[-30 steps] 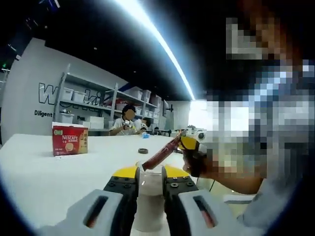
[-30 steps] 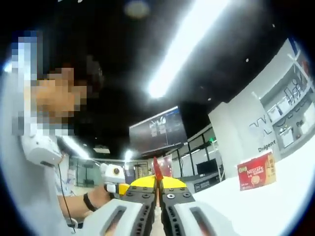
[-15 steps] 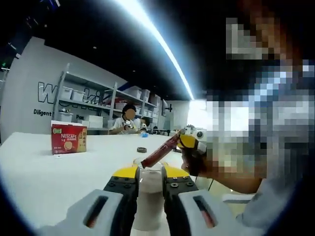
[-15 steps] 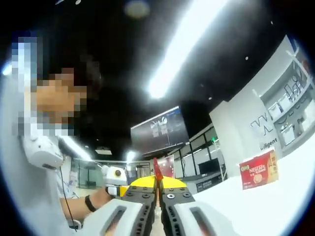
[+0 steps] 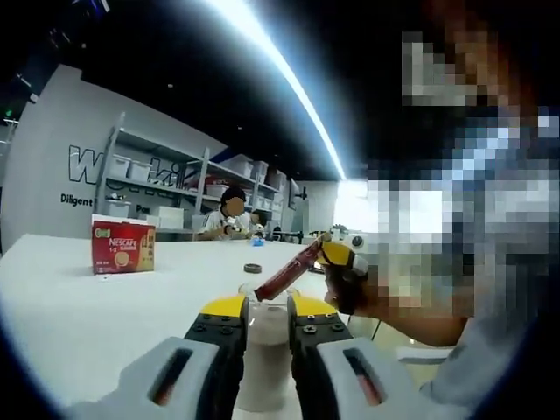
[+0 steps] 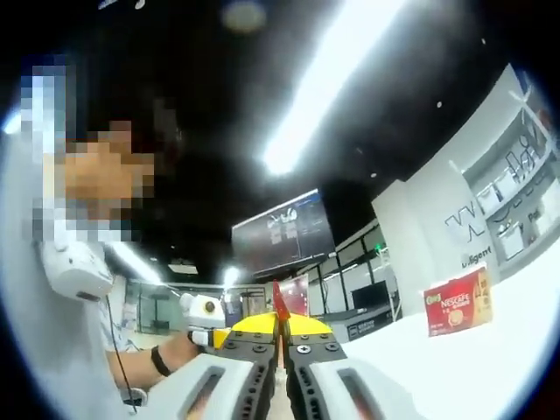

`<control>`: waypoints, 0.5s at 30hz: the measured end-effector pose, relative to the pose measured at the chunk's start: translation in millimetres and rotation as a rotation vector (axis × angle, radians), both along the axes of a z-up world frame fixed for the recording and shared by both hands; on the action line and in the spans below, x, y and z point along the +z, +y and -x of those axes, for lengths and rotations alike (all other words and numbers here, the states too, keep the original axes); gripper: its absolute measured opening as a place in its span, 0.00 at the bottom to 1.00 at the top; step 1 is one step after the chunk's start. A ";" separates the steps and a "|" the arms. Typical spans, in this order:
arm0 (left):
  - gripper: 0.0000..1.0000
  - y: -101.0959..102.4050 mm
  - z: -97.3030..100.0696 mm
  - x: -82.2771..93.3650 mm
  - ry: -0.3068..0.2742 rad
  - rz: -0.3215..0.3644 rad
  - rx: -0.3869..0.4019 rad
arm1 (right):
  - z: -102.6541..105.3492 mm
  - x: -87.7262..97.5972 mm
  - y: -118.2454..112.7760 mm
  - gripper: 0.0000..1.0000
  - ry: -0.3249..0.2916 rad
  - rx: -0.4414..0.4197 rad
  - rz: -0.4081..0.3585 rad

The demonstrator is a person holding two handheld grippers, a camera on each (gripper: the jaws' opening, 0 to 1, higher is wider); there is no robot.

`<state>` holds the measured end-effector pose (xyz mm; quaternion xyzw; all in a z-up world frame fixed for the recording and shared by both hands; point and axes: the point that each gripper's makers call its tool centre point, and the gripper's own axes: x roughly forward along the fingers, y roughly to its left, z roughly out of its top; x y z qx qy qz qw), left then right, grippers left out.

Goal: Tear open the coffee pouch, take out the coffee, and pour the coffee from the pouch into the cup

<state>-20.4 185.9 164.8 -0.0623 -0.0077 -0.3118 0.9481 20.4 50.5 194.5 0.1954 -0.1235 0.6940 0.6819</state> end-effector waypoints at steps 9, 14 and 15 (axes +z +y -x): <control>0.20 -2.4 -1.4 0.1 0.000 -0.001 -0.006 | 1.6 3.5 -1.8 0.03 0.011 0.016 -0.024; 0.20 -2.7 -0.5 0.2 -0.001 0.004 -0.008 | 1.2 1.7 0.1 0.03 0.003 0.004 -0.009; 0.20 -2.7 -0.5 0.1 -0.001 0.004 -0.008 | 2.5 3.8 -1.2 0.03 0.002 0.007 -0.018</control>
